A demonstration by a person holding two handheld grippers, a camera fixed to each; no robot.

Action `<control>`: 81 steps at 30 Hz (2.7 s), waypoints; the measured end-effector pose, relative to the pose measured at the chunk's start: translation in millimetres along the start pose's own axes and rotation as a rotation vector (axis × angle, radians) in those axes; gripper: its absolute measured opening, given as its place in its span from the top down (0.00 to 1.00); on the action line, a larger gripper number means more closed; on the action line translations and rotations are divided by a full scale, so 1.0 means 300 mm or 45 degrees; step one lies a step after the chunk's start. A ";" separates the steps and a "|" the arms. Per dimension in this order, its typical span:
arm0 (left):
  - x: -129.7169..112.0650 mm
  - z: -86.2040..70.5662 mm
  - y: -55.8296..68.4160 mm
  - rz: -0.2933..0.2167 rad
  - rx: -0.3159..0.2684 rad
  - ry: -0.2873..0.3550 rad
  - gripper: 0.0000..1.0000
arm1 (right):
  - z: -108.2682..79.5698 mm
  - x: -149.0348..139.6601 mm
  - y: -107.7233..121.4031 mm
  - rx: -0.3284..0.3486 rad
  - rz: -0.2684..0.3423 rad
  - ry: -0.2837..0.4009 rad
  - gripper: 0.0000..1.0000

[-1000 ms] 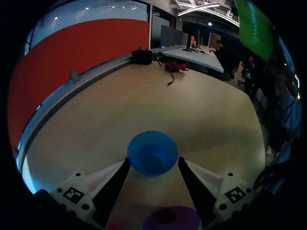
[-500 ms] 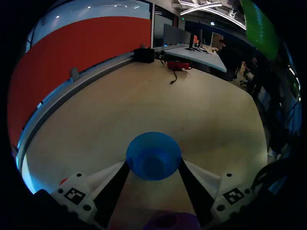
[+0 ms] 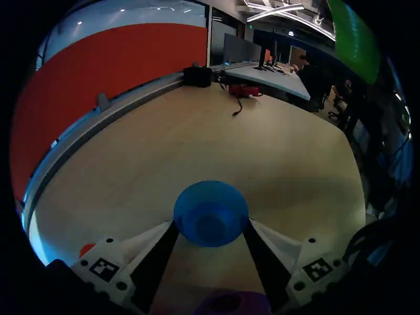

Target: Pour water

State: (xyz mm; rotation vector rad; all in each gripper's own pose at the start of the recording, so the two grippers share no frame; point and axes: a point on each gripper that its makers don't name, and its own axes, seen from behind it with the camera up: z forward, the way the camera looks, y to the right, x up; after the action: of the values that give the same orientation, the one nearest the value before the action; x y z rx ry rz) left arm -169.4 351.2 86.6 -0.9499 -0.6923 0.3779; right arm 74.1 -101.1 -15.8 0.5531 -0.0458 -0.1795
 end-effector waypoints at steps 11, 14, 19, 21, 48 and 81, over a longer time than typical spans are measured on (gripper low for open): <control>0.016 -0.030 0.011 -0.001 -0.015 0.039 0.16 | 0.002 0.005 -0.002 0.000 -0.003 -0.001 0.09; 0.027 -0.044 0.009 -0.003 -0.011 0.056 0.16 | 0.002 0.009 -0.005 0.001 -0.005 -0.001 0.09; 0.056 -0.080 0.004 -0.005 0.002 0.096 0.17 | 0.002 0.018 -0.010 0.000 -0.009 0.001 0.09; 0.070 -0.097 0.003 -0.004 0.008 0.116 0.17 | 0.003 0.021 -0.012 0.000 -0.010 0.002 0.09; 0.401 -0.491 -0.137 -0.051 0.140 0.570 0.16 | 0.023 0.036 -0.041 0.022 0.002 0.000 0.09; 0.488 -0.784 -0.167 0.014 0.275 0.764 0.17 | 0.081 0.023 -0.095 0.092 0.032 0.011 0.09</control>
State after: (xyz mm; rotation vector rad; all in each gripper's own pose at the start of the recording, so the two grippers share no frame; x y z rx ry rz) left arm 98.6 265.0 90.8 -0.8029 -0.0953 0.1559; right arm 74.1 -138.8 -10.0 0.6248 -0.0510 -0.1515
